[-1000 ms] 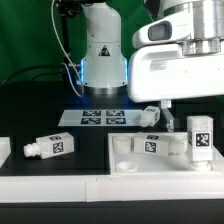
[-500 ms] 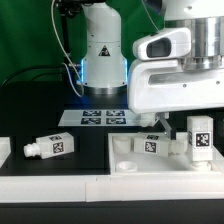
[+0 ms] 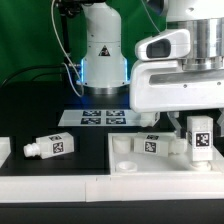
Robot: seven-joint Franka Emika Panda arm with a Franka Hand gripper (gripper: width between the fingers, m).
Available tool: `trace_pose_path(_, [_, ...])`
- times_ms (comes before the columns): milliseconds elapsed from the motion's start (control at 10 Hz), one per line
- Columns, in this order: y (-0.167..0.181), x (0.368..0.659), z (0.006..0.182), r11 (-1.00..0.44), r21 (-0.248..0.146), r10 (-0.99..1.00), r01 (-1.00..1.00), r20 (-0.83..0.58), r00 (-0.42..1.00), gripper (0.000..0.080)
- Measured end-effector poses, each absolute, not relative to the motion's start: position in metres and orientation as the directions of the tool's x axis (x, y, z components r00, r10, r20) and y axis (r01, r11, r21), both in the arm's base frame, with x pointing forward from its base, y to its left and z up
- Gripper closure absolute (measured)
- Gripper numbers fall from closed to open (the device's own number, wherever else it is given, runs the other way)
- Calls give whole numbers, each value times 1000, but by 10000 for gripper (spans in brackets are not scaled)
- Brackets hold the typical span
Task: Assemble one leg
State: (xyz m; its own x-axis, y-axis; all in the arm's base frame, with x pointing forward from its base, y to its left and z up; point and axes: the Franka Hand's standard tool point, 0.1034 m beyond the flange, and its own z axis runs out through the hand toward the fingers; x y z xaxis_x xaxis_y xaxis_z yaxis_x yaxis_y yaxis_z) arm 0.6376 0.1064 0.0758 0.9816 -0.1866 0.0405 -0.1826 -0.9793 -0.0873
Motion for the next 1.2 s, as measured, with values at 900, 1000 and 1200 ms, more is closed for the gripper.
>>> trace_pose_path(900, [109,638,74,-464,-89,-882,-881,-46,469,515])
trace_pose_path(1000, [109,638,74,-303,-100,-948,-948,-67,310,515])
trace_pose_path(1200, [109,636,74,-189,-124,-977,-974,-74,199,515])
